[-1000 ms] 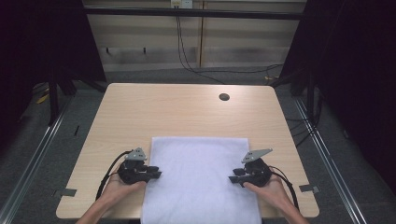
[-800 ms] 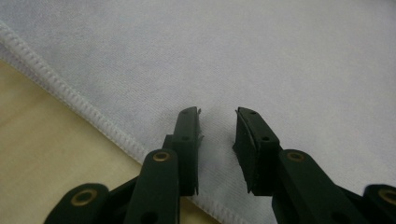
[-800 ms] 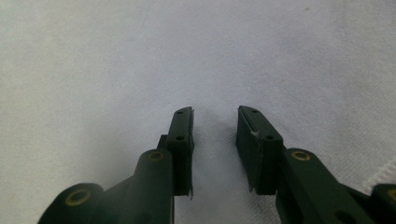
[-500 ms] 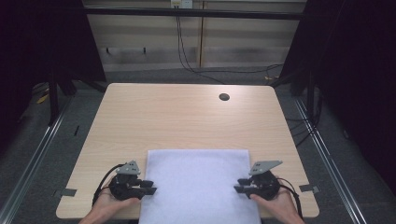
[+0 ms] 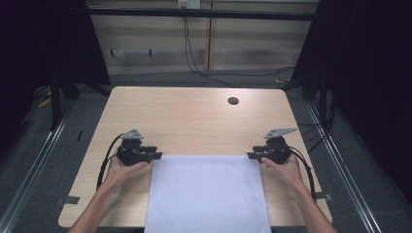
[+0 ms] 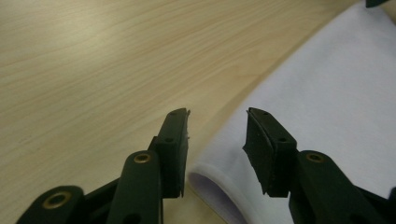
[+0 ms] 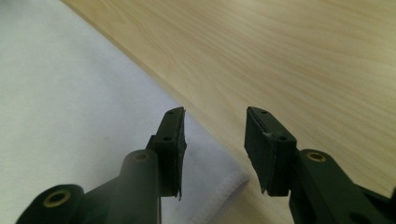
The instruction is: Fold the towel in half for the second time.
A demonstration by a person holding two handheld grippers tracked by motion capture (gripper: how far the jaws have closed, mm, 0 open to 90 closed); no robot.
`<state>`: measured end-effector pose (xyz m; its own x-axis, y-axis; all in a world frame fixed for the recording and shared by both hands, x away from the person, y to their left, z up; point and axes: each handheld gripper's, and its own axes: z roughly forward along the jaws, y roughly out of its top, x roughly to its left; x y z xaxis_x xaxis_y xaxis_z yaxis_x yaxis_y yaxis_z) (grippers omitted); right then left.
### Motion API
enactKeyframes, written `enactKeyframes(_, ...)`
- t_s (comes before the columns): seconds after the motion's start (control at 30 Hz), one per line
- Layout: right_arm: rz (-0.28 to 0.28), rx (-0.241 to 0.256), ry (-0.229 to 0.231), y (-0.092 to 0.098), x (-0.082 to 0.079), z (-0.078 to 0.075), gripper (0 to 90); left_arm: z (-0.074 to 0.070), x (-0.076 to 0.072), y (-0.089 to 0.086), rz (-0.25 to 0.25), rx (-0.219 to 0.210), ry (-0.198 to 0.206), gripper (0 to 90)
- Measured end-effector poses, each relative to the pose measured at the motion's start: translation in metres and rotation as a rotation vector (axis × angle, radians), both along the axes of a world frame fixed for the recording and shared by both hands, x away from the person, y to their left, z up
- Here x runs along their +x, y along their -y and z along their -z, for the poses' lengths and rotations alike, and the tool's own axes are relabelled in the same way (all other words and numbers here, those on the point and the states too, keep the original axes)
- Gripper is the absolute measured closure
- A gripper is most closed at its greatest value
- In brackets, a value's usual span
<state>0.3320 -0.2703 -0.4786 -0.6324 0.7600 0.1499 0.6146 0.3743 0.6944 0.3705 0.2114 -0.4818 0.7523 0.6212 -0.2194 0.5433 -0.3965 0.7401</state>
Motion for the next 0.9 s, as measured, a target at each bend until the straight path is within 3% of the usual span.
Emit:
enactKeyframes(0.1,0.0,-0.009,0.017,0.004,-0.001,0.005,55.0,0.006,0.0,0.001,-0.006,0.007,-0.015,53.6)
enactKeyframes(0.2,0.002,-0.015,-0.002,0.009,-0.001,0.011,54.8,0.01,-0.004,0.003,0.009,0.034,-0.013,52.0)
enactKeyframes(0.33,-0.021,-0.025,-0.024,0.008,-0.002,0.017,57.4,0.016,0.002,0.0,0.005,0.039,-0.032,51.0)
enactKeyframes(0.4,-0.041,-0.045,-0.013,0.006,-0.002,0.019,58.4,0.018,0.002,0.001,-0.003,0.058,-0.02,51.2)
enactKeyframes(0.57,-0.047,-0.035,-0.023,0.006,-0.002,0.02,60.6,0.019,-0.002,0.002,0.042,0.063,-0.029,52.8)
enactKeyframes(0.63,-0.045,-0.037,-0.025,0.006,-0.003,0.02,62.1,0.019,-0.005,0.001,0.059,0.067,-0.029,57.0)
enactKeyframes(0.73,-0.053,-0.051,-0.029,0.004,-0.005,0.019,68.7,0.019,-0.012,-0.001,0.092,0.06,-0.038,77.3)
enactKeyframes(0.9,-0.071,-0.049,-0.043,0.0,-0.009,0.017,84.5,0.019,-0.017,-0.006,0.093,0.029,-0.069,84.1)
